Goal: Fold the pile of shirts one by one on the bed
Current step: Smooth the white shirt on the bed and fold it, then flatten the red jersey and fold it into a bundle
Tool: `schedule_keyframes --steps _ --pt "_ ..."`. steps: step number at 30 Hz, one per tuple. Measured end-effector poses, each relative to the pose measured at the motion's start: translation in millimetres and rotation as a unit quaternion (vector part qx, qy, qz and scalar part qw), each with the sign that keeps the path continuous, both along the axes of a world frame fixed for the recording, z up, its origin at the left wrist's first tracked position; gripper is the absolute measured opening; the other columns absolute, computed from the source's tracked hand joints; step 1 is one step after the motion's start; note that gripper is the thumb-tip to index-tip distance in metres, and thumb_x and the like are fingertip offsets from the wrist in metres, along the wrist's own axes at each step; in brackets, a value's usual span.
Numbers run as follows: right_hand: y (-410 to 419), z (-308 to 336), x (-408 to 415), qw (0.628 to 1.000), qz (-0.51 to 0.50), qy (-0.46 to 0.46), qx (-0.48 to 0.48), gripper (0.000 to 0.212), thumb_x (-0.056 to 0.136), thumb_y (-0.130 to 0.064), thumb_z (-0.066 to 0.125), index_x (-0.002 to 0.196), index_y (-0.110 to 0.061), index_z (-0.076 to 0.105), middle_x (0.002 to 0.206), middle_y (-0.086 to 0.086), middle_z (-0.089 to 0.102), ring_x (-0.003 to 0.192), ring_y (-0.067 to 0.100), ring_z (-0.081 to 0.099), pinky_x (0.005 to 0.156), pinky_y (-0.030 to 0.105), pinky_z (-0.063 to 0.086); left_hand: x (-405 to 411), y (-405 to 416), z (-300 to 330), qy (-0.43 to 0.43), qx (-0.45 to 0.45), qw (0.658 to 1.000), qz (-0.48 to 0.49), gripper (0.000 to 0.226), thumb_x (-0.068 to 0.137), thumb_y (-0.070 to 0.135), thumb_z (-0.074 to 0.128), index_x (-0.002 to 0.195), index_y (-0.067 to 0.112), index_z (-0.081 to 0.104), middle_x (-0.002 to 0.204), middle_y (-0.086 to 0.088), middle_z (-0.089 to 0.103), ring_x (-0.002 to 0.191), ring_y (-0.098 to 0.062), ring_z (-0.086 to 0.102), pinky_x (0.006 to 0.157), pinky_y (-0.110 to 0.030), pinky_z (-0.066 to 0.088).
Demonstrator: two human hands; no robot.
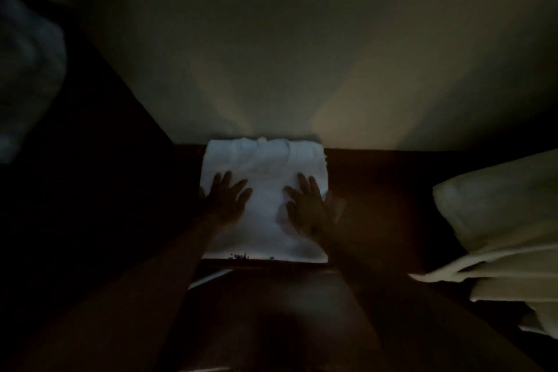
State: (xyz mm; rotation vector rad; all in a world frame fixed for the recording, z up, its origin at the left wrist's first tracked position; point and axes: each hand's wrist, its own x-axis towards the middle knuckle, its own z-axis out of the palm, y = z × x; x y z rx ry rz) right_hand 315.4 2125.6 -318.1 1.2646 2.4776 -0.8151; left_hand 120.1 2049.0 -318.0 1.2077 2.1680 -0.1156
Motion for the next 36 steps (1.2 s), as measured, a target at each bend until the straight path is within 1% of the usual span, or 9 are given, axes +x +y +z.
schedule_keyframes --steps 4,8,13,16,18,20,23,27,36 --pt "36 123 11 1.0 -0.019 0.02 0.005 0.046 0.098 -0.015 0.047 0.143 -0.021 0.048 0.163 0.006 0.018 0.149 0.029 0.017 0.118 0.042 0.025 9 31 121 -0.008 0.073 0.997 0.015 0.048 0.105 0.043 0.036 0.141 0.017 0.053 0.164 -0.009 0.019 0.152 -0.024 0.014 0.121 -0.036 0.011" --pt "80 297 26 0.995 -0.055 0.074 0.027 0.039 0.096 -0.008 0.049 0.134 -0.012 0.056 0.146 0.01 0.046 0.137 0.027 0.038 0.111 0.033 0.034 8 71 284 -0.005 0.2 0.98 -0.003 0.041 0.097 0.043 0.056 0.12 0.011 0.068 0.14 -0.01 0.055 0.128 -0.024 0.05 0.104 -0.027 0.037" --pt "113 478 50 0.99 -0.08 0.074 0.09 0.038 0.093 -0.015 0.05 0.128 -0.023 0.063 0.141 0.009 0.051 0.125 0.028 0.052 0.107 0.034 0.043 35 98 488 0.031 0.209 0.975 -0.073 0.041 0.097 0.046 0.056 0.125 0.016 0.066 0.134 -0.006 0.06 0.119 -0.026 0.057 0.102 -0.03 0.045" --pt "98 597 78 0.99 -0.077 0.066 0.1 0.032 0.098 -0.018 0.049 0.127 -0.016 0.064 0.139 0.009 0.054 0.124 0.028 0.053 0.104 0.033 0.044 62 97 598 0.055 0.181 0.975 -0.12 0.042 0.098 0.046 0.054 0.118 0.013 0.069 0.126 -0.008 0.066 0.112 -0.026 0.063 0.09 -0.032 0.052" --pt "82 664 98 0.99 -0.084 0.07 0.086 0.03 0.099 -0.017 0.052 0.125 -0.007 0.064 0.126 0.011 0.064 0.11 0.026 0.063 0.092 0.034 0.049 78 91 657 0.036 0.174 0.977 -0.116 0.041 0.098 0.044 0.056 0.112 0.009 0.069 0.113 -0.01 0.071 0.096 -0.025 0.071 0.071 -0.03 0.055" --pt "66 714 118 0.988 -0.113 0.085 0.062 0.028 0.099 -0.018 0.053 0.121 -0.005 0.064 0.105 0.006 0.071 0.088 0.021 0.069 0.08 0.034 0.053 93 84 705 0.004 0.178 0.978 -0.109 0.04 0.098 0.04 0.058 0.115 0.005 0.067 0.112 -0.009 0.071 0.086 -0.022 0.072 0.069 -0.032 0.056" --pt "43 773 151 0.981 -0.145 0.095 0.088 0.026 0.098 -0.023 0.056 0.117 -0.007 0.065 0.092 0.002 0.07 0.076 0.017 0.07 0.072 0.031 0.054 123 67 770 -0.018 0.199 0.971 -0.135 0.038 0.098 0.039 0.059 0.113 0.005 0.066 0.107 -0.005 0.072 0.077 -0.02 0.073 0.065 -0.031 0.057" --pt "3 822 191 0.976 -0.187 0.083 0.073 0.027 0.101 -0.019 0.05 0.123 -0.007 0.062 0.103 0.006 0.068 0.084 0.023 0.069 0.079 0.036 0.054 169 50 822 -0.035 0.21 0.955 -0.205 0.035 0.098 0.035 0.06 0.109 0.002 0.067 0.096 -0.006 0.074 0.067 -0.022 0.072 0.061 -0.031 0.058" --pt "-120 854 303 0.93 -0.33 0.097 0.129 0.024 0.098 -0.02 0.054 0.117 -0.008 0.063 0.105 0.005 0.071 0.09 0.022 0.072 0.082 0.038 0.057 292 10 852 -0.051 0.222 0.888 -0.398 0.027 0.098 0.033 0.059 0.109 0.008 0.065 0.1 -0.006 0.071 0.072 -0.021 0.07 0.06 -0.029 0.055"
